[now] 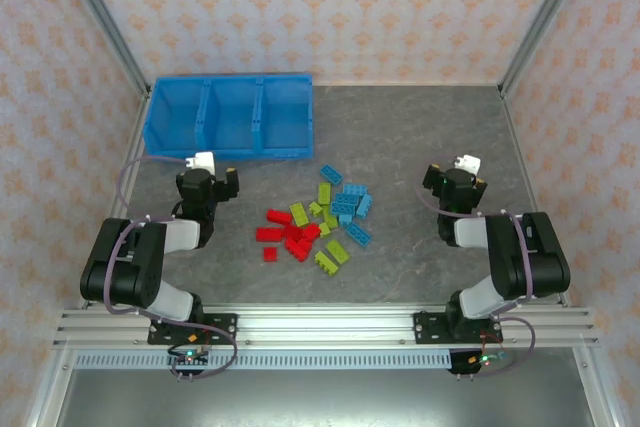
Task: Sort the legos into containers by color
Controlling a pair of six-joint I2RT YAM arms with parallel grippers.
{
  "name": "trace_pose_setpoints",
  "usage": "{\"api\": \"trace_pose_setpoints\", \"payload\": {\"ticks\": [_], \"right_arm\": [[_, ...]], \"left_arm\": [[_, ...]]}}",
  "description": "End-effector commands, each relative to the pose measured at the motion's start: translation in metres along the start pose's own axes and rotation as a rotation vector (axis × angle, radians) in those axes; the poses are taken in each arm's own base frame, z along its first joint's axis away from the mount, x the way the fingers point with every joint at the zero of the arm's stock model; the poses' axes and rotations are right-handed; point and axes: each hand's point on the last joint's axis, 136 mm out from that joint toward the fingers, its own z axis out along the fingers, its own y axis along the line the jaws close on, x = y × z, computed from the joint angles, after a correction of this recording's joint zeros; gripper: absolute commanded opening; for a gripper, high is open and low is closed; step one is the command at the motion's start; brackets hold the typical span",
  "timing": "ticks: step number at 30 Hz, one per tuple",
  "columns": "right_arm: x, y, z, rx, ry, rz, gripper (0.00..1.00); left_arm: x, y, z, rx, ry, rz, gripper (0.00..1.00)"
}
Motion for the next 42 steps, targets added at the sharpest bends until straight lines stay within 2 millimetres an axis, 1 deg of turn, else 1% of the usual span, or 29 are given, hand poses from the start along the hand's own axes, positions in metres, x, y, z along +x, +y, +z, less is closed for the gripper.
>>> {"api": "trace_pose_setpoints", "payload": {"ticks": [1, 27, 29, 31, 33, 34, 35, 38, 39, 40, 41, 42], "right_arm": [[-0.014, 0.002, 0.001, 0.01, -0.048, 0.005, 0.99], [-0.014, 0.002, 0.001, 0.01, -0.049, 0.005, 0.99], [-0.019, 0.0, -0.001, 0.019, -0.066, 0.011, 0.99], [-0.039, -0.002, -0.015, 0.047, -0.079, 0.007, 0.99], [-0.056, -0.011, -0.031, 0.098, -0.046, 0.072, 0.99], [-0.061, -0.016, -0.04, 0.114, -0.024, 0.113, 0.99], [-0.064, -0.016, -0.047, 0.104, -0.011, 0.127, 0.99], [-0.067, -0.02, -0.068, 0.087, 0.009, 0.201, 0.99], [-0.07, -0.014, -0.076, 0.053, 0.039, 0.254, 0.99], [-0.067, -0.005, -0.085, 0.008, 0.105, 0.319, 0.99], [-0.062, 0.01, -0.094, -0.055, 0.189, 0.371, 0.99], [-0.053, 0.029, -0.103, -0.124, 0.278, 0.374, 0.99]], "left_arm": [[-0.016, -0.002, 0.003, -0.013, -0.049, 0.006, 1.0], [-0.017, -0.002, 0.003, -0.013, -0.05, 0.008, 1.0], [-0.016, -0.002, 0.003, -0.016, -0.052, 0.006, 1.0], [-0.018, -0.002, 0.002, -0.025, -0.058, 0.014, 1.0], [-0.02, -0.006, -0.001, -0.027, -0.062, 0.033, 1.0], [-0.024, -0.005, -0.005, -0.039, -0.075, 0.038, 1.0], [-0.029, -0.005, -0.01, -0.059, -0.083, 0.047, 1.0], [-0.038, -0.009, -0.024, -0.086, -0.09, 0.079, 1.0], [-0.043, -0.013, -0.032, -0.085, -0.098, 0.09, 1.0], [-0.05, -0.017, -0.042, -0.082, -0.101, 0.084, 1.0], [-0.057, -0.021, -0.053, -0.063, -0.085, 0.067, 1.0], [-0.066, -0.026, -0.063, -0.046, -0.064, 0.055, 1.0]]}}
